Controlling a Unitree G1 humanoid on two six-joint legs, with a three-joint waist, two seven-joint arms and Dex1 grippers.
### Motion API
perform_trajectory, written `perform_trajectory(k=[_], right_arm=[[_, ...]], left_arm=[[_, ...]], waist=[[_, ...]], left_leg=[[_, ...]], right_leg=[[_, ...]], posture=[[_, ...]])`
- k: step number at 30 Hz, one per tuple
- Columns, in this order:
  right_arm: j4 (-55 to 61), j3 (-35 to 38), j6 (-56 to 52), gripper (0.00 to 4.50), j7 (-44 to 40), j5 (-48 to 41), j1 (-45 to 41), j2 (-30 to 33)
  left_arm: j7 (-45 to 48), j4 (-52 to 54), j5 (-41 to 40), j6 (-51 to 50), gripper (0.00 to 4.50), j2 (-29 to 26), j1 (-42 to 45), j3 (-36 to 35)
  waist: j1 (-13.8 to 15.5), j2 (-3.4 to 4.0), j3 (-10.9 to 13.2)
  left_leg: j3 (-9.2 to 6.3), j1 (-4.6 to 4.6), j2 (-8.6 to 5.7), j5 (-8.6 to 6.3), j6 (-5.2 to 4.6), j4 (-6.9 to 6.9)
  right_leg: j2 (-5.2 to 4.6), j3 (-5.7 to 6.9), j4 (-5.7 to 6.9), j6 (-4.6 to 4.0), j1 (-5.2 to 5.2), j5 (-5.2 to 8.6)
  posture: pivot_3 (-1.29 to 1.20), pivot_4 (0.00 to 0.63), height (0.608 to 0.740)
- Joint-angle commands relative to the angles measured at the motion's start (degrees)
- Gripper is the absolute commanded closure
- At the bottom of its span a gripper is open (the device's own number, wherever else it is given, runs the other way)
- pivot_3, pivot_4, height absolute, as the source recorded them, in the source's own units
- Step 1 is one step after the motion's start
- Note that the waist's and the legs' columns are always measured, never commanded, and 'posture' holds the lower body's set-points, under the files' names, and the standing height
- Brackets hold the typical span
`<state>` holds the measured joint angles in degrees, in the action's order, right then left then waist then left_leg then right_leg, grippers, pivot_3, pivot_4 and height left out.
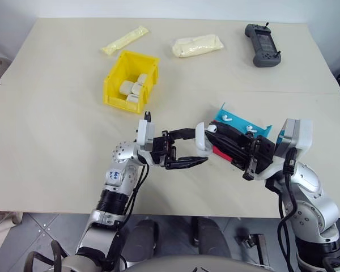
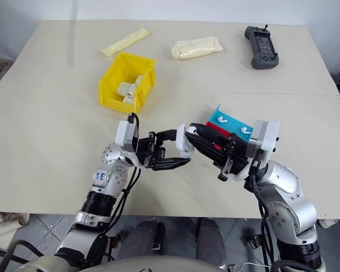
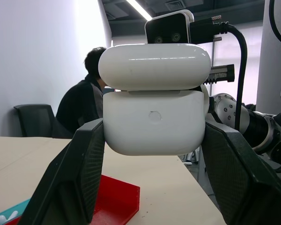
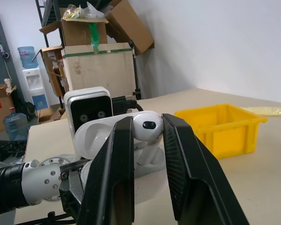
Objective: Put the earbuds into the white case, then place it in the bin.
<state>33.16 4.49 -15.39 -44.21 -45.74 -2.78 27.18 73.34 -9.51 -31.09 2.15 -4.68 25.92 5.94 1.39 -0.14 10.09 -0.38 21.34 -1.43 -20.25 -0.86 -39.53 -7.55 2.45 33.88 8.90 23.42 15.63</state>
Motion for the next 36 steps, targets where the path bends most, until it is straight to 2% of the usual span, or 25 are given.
perform_trajectory(k=[1,23,36], right_arm=[[1.36,0.05,-0.96,4.00,-1.08,-0.48,1.31,1.18],[0.81,1.95,-1.43,4.00,-1.89,-1.93,-0.53,3.32],[-2.35,0.20,1.31,4.00,-1.73,0.54,-4.21,0.33]], left_arm=[[-1.70,1.91,-1.84,1.98,1.75,0.43,1.73,-2.74],[-1.90,2.20,-1.73,2.43,1.75,0.12,1.42,-2.76],[-1.13,2.85,-2.04,1.43,1.75,-0.24,1.08,-1.91]], waist=[[0.00,0.00,0.00],[0.01,0.00,0.00],[-0.02,0.00,0.00]], left_leg=[[0.00,0.00,0.00,0.00,0.00,0.00],[0.00,0.00,0.00,0.00,0.00,0.00],[0.00,0.00,0.00,0.00,0.00,0.00]], right_leg=[[0.00,0.00,0.00,0.00,0.00,0.00],[0.00,0.00,0.00,0.00,0.00,0.00],[0.01,0.00,0.00,0.00,0.00,0.00]], posture=[[0.00,0.150,0.740],[0.00,0.150,0.740],[0.00,0.150,0.740]])
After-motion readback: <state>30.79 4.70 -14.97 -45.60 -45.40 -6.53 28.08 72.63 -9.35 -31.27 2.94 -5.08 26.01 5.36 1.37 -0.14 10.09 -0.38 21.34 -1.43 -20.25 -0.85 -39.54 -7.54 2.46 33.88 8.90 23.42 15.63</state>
